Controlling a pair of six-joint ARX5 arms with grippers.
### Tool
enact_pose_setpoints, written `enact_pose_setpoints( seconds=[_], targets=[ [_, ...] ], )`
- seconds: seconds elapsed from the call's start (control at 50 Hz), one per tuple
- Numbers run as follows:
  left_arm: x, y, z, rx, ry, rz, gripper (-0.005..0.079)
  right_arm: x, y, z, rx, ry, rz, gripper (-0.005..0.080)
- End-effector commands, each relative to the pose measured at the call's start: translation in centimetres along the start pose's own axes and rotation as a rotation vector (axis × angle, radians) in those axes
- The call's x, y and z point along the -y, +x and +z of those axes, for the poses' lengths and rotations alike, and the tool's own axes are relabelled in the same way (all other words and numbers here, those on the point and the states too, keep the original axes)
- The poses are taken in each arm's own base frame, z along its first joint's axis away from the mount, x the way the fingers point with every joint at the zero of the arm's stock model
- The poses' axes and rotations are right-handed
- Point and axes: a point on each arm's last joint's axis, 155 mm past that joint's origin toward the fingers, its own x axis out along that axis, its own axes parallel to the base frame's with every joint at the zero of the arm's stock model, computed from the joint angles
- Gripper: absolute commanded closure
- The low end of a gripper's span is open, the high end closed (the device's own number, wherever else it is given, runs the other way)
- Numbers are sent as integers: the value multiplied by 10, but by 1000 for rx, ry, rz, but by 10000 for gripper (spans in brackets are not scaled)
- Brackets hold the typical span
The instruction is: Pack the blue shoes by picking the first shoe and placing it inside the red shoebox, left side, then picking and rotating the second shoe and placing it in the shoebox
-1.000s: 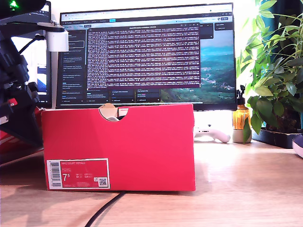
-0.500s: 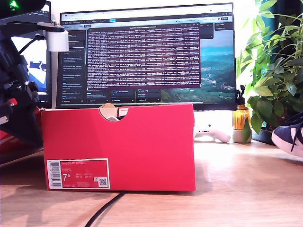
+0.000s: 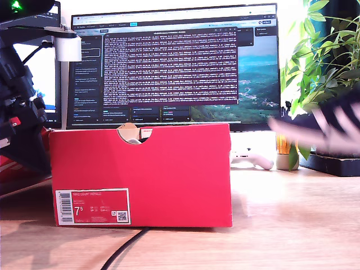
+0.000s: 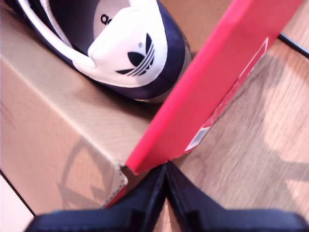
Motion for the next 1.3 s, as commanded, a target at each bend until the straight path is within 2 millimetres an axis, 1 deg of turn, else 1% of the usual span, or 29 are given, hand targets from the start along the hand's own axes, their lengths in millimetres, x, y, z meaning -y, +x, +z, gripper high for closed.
enact_pose_setpoints(
  seconds=[0.0,0.1,0.16,0.24,0.3,0.38,0.48,0.56,0.72,0.84,0.94,1.1,1.18,1.28],
  targets=[
    [3,2,-2,-4,0,-9,759,-13,-27,29,118,-79,65,765],
    [3,2,-2,-4,0,-9,759,-28,-55,60,236,-203,117,765],
    [3,2,-2,-4,0,-9,759,-38,-73,79,315,-243,152,765],
    [3,2,-2,-4,0,-9,759,-54,-95,98,412,-361,205,765],
    [3,2,-2,-4,0,-9,759,-68,-108,106,474,-464,243,765],
    [3,2,-2,-4,0,-9,759,-87,-121,108,534,-615,284,765],
    [3,2,-2,-4,0,-9,759,-104,-129,105,592,-804,286,765],
    [3,2,-2,-4,0,-9,759,-123,-134,96,627,-948,313,765],
    [3,2,-2,-4,0,-9,759,-162,-142,75,668,-1113,394,765],
    [3,2,-2,-4,0,-9,759,-191,-134,54,664,-1264,429,765],
    [3,2,-2,-4,0,-9,759,-216,-123,38,659,-1377,455,765],
    [3,2,-2,-4,0,-9,759,-248,-111,25,683,-1485,478,765],
    [3,2,-2,-4,0,-9,759,-263,-113,25,725,-1490,493,765],
    [3,2,-2,-3,0,-9,759,-277,-118,27,784,-1507,500,765]
  ],
)
